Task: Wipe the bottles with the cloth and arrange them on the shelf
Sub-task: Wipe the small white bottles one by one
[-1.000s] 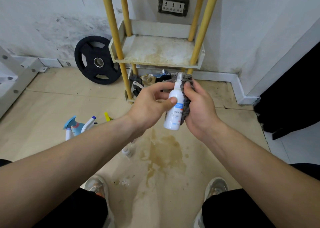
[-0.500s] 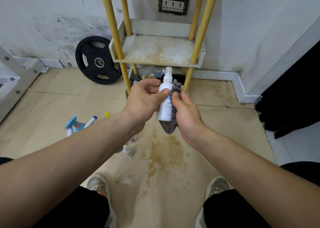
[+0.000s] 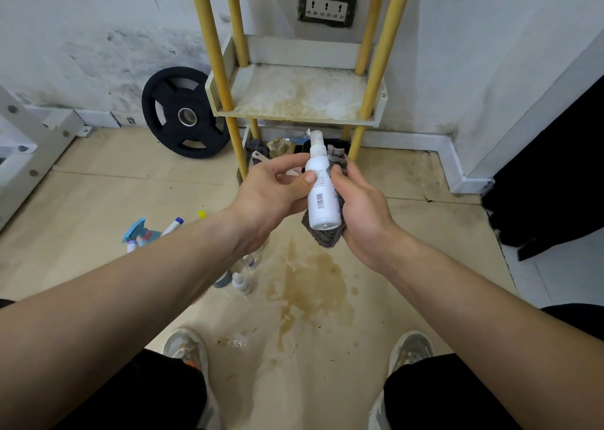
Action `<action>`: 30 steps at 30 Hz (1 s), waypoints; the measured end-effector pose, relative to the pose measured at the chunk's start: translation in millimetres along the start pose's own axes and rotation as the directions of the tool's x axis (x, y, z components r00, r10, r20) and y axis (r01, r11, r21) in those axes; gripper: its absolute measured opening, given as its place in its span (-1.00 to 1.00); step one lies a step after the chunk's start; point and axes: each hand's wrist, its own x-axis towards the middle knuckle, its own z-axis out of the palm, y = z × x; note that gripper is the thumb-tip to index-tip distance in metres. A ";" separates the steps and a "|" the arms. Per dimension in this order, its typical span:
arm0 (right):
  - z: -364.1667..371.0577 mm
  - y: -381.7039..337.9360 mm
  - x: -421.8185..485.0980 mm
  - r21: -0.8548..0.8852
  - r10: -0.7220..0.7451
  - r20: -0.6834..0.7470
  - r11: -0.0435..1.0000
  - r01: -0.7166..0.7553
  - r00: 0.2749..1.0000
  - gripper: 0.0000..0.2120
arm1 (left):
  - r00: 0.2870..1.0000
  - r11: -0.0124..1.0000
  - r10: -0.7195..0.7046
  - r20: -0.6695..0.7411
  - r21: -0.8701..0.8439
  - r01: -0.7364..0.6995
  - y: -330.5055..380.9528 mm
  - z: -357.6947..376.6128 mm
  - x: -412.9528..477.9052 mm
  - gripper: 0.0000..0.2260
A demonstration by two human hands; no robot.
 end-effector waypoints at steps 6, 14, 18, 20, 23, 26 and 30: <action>1.8 3.0 0.6 -0.049 -0.010 0.048 0.999 0.012 0.999 -0.43 | 0.996 0.992 0.048 -0.077 0.123 -0.039 1.6 2.4 -0.3 -0.75; 4.8 1.5 0.8 0.019 -0.004 0.048 1.000 0.003 0.999 -0.43 | 0.992 1.000 0.002 -0.129 0.003 -0.002 1.6 6.0 -0.3 -0.76; -4.1 -1.0 6.5 0.036 -0.042 0.010 0.999 0.041 0.999 -0.57 | 0.997 0.999 -0.010 -0.078 -0.051 0.006 4.5 2.8 -0.4 -0.80; -4.8 -0.5 7.5 0.043 -0.036 0.025 0.998 0.035 0.999 -0.56 | 0.999 0.998 -0.023 -0.047 -0.062 0.020 4.6 1.3 -1.0 -0.80; -2.9 0.7 6.3 0.024 -0.023 0.028 0.999 0.023 0.999 -0.47 | 1.000 0.999 -0.011 0.009 -0.047 0.012 4.7 1.4 -2.8 -0.83; 0.9 -0.2 1.7 -0.037 -0.035 0.038 0.999 0.037 0.999 -0.40 | 1.000 1.000 0.006 0.013 -0.012 -0.005 4.5 2.7 -3.8 -0.86; 3.3 -4.9 -4.4 -0.068 -0.071 0.037 0.995 0.073 0.997 -0.57 | 0.996 0.997 0.051 -0.076 0.054 -0.047 2.5 5.1 -3.3 -0.75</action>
